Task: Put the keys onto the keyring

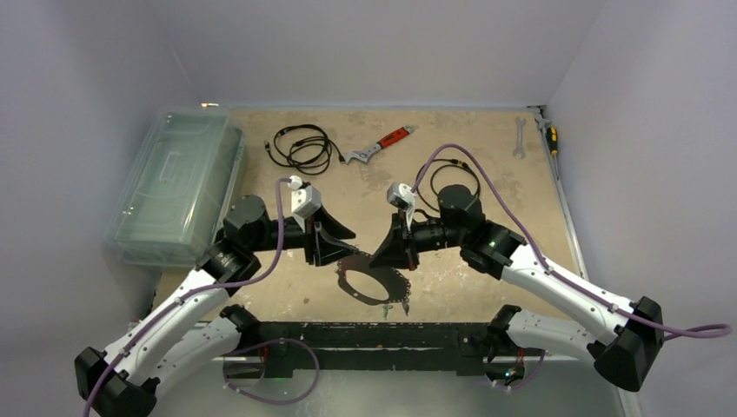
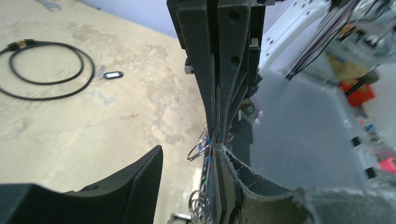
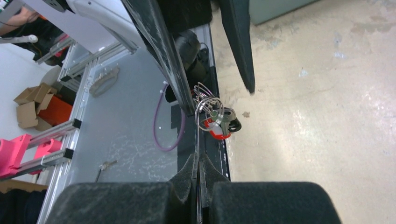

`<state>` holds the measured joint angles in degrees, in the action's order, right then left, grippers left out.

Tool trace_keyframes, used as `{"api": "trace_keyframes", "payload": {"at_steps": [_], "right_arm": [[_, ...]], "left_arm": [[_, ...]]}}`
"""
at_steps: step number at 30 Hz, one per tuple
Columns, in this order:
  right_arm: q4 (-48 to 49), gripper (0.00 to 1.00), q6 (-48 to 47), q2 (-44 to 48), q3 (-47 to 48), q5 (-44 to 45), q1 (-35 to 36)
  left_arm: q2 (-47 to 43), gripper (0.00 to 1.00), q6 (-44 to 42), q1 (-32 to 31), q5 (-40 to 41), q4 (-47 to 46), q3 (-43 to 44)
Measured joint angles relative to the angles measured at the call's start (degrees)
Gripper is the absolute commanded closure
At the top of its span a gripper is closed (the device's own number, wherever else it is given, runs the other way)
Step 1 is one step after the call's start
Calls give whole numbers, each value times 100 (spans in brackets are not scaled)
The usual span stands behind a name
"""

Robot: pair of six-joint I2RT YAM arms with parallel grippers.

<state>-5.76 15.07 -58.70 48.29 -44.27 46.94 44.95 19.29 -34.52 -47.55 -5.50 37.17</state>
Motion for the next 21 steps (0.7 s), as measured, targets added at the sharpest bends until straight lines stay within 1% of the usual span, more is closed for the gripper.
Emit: {"api": "trace_keyframes", "payload": {"at_steps": [3,6,12,16,18,21], "right_arm": [[-319,100,-111,0,17,109,0],[-564,100,-184,0,39,192,0],[-857,100,-251,7,68,328,0],[-1108,100,-361,28,149,332,0],[-1246,100,-461,28,225,341,0],[-1416,100,-581,28,313,369,0]], "left_arm": [[-87,58,-673,0,105,715,372],[-262,58,-1250,0,151,1165,529],[-315,53,-2205,0,129,1781,721],[-55,54,-2623,0,59,2098,887],[160,56,-2743,0,-15,2127,953],[437,56,-2841,0,-162,2135,977]]}}
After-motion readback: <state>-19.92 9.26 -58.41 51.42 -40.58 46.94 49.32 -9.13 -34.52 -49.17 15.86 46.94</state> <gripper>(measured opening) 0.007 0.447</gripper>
